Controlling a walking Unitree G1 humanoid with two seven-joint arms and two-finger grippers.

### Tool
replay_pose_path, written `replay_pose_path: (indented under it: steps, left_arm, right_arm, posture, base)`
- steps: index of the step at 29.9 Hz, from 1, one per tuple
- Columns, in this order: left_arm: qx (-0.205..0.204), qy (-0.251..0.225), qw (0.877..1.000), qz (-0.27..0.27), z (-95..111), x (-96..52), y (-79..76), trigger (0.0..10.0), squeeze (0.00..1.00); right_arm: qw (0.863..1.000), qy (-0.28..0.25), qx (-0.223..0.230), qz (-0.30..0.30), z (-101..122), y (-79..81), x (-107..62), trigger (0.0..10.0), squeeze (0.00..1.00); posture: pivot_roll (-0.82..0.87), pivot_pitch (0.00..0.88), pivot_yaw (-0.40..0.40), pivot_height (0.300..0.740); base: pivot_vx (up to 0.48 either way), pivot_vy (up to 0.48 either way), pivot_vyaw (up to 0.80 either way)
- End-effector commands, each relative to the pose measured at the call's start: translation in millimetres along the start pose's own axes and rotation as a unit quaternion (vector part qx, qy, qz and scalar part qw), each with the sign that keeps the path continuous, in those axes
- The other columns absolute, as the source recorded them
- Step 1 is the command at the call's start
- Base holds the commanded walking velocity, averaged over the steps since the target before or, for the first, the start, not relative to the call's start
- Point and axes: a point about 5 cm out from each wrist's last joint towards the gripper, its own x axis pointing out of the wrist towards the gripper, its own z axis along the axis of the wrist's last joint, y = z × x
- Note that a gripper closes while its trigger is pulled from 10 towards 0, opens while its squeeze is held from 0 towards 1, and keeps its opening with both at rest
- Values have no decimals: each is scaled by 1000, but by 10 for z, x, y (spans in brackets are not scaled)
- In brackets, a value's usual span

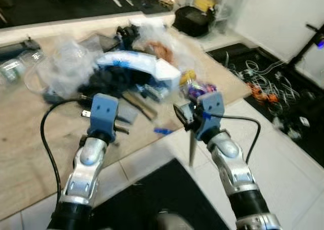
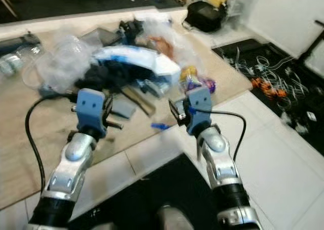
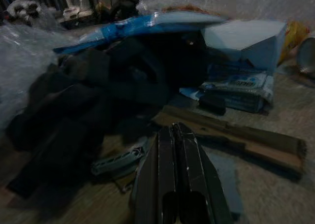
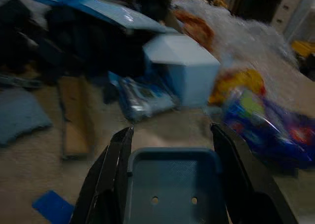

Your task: Picking trash to rubbish bin

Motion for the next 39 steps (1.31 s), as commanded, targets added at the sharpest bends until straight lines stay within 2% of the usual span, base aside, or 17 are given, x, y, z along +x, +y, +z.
replay_pose_path:
  steps: [1,39]
  left_arm:
    - [1,8,1000,-8,-25,1,-43,10000,0]
    - [6,16,1000,-5,-49,-14,-16,10000,0]
  right_arm:
    - [1000,10,-3,-10,-50,-53,-40,10000,0]
    - [999,30,-18,-37,-134,-73,-61,10000,0]
  posture:
    - [45,49,-76,740]
    - [44,61,-68,740]
  base:
    - [0,0,-800]
    - [0,0,-800]
